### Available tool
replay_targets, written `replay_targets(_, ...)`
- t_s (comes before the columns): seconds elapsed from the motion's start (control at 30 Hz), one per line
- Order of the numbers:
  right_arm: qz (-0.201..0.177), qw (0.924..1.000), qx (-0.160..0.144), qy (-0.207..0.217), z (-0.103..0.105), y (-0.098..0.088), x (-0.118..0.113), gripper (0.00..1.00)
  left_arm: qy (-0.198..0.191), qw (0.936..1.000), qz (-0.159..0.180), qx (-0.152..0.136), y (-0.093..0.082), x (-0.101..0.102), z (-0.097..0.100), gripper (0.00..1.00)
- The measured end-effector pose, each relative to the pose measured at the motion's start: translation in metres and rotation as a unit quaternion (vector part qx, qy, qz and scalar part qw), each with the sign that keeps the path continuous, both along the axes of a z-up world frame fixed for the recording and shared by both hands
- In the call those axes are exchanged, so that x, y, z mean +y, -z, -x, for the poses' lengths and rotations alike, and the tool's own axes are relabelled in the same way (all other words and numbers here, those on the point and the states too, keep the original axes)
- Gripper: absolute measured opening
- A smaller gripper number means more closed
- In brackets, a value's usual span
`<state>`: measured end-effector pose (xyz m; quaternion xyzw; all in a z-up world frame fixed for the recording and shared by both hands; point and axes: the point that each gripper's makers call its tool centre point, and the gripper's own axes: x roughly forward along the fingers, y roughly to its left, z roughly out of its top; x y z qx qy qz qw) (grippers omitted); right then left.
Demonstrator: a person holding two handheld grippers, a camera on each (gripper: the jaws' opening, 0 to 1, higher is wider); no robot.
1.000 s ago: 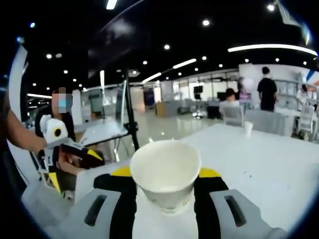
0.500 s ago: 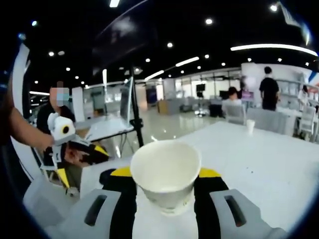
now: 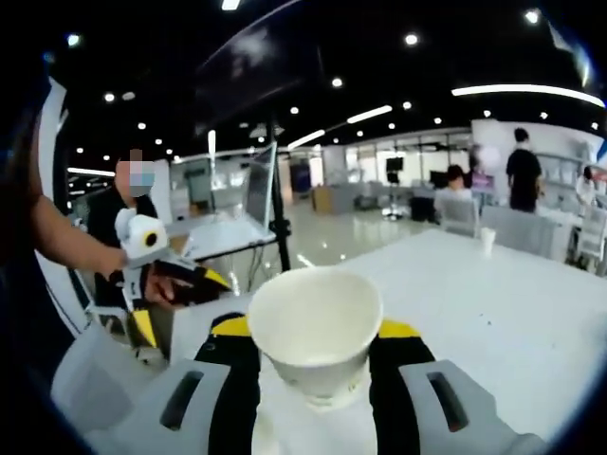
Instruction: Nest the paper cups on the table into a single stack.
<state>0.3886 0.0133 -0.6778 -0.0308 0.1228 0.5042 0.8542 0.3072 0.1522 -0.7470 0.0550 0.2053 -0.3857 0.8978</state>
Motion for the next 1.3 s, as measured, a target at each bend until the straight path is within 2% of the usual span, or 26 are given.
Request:
replay_targets(0.33, -0.009, 1.0, 0.003, 0.001, 0.016, -0.003, -0.003, 0.42, -0.002, 1.0, 0.005, 0.006, 0.001, -0.002, -0.004, 0.99)
replay_targets(0.67, 0.001, 0.9997, -0.001, -0.025, 0.04, -0.004, 0.002, 0.42, 0.007, 0.9999, 0.01, 0.003, -0.001, -0.01, -0.006, 0.99)
replay_targets(0.9, -0.011, 0.9994, 0.002, -0.034, 0.052, -0.014, 0.006, 0.42, 0.005, 0.9999, 0.012, 0.004, -0.001, -0.009, -0.006, 0.99)
replay_targets(1.3, -0.012, 0.9988, -0.007, -0.046, 0.067, -0.02, 0.009, 0.42, 0.006, 0.9999, 0.011, 0.003, -0.001, -0.006, -0.007, 0.99)
